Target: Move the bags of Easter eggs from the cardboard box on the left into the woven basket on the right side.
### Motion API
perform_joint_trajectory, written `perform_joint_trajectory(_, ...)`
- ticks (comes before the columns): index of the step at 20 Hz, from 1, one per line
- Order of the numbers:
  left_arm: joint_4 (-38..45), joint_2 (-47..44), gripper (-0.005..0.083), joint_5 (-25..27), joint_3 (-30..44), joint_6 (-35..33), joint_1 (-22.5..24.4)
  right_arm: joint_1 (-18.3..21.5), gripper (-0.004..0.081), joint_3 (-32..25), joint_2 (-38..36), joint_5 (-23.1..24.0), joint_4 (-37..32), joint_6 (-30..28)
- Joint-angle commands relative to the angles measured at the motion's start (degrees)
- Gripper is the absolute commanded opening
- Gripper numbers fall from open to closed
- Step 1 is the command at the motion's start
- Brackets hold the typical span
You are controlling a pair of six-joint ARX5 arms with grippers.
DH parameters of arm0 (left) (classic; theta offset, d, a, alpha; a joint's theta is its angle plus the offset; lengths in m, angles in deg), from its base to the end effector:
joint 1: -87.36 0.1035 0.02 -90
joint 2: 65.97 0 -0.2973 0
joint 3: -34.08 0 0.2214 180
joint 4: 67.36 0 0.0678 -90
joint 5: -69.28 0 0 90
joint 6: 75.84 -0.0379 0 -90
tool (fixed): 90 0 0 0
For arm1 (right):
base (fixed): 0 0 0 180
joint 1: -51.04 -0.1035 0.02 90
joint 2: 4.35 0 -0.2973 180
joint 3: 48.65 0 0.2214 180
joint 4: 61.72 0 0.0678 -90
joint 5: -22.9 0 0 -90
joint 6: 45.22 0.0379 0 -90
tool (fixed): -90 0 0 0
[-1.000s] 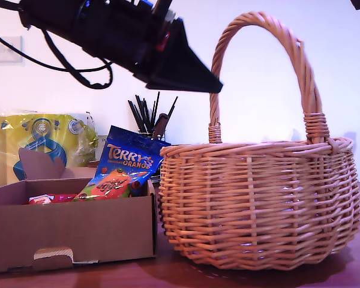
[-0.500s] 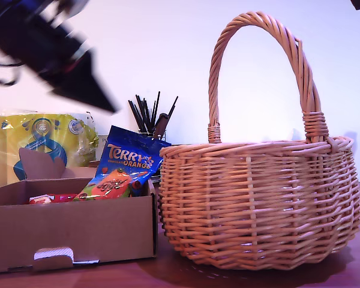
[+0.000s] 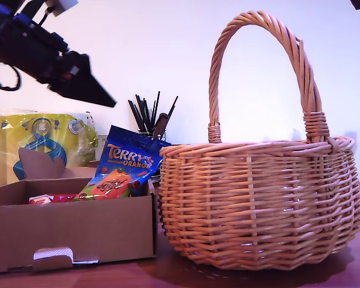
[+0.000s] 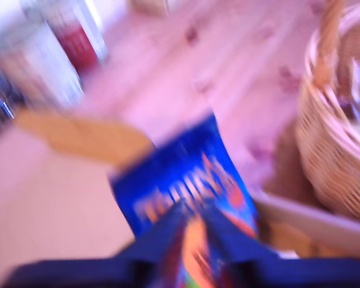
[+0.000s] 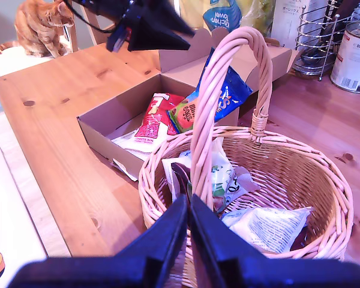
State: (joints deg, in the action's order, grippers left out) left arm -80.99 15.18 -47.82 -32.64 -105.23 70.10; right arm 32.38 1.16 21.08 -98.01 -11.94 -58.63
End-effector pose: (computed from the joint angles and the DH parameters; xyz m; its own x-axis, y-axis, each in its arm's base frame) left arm 0.2606 -0.0991 0.2943 0.6150 -0.6681 -0.4188 0.7851 0.5683 0.2464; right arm 0.0353 0.0325 0.2795 0.5699 0.7347 -0.3680 -0.7889 0.6145 0.0048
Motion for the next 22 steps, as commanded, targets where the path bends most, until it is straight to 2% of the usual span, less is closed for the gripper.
perform_joint_trajectory(1, 1.01, 2.91, 0.0603, -0.61, -0.22, -1.33, 0.24, -0.09, -0.0012, 0.44, 0.57, -0.04, -0.39, 0.04)
perform_joint_trajectory(5, 0.15, 9.25, 0.0603, -2.64, -4.72, -1.11, 2.43, -0.09, -0.0012, 0.44, 0.98, -0.04, -0.48, 0.04)
perform_joint_trajectory(10, -8.20, 17.59, 0.0589, -5.42, -12.87, -1.68, 3.28, -0.09, -0.0012, 0.44, 1.11, -0.02, -0.48, 0.04)
perform_joint_trajectory(12, -14.60, 19.96, 0.0490, -9.49, -15.39, -2.97, 3.26, -0.09, -0.0012, 0.44, 1.38, -0.02, -0.55, 0.02)
perform_joint_trajectory(14, -19.61, 20.96, 0.0387, -9.88, -15.98, -4.48, 2.34, -0.09, -0.0012, 0.44, 1.46, -0.02, -0.55, 0.00)
perform_joint_trajectory(15, -21.88, 21.29, 0.0376, -9.53, -15.98, -5.81, 1.73, -0.09, -0.0012, 0.46, 1.53, -0.04, -0.57, 0.00)
perform_joint_trajectory(19, -29.20, 21.27, 0.0388, -6.91, -15.98, -8.15, 0.13, -0.09, -0.0012, 0.46, 1.77, -0.04, -0.90, 0.00)
perform_joint_trajectory(22, -32.98, 21.29, 0.0478, -5.81, -15.98, -8.17, -1.84, -0.09, -0.0012, 0.44, 1.79, -0.04, -1.03, 0.00)
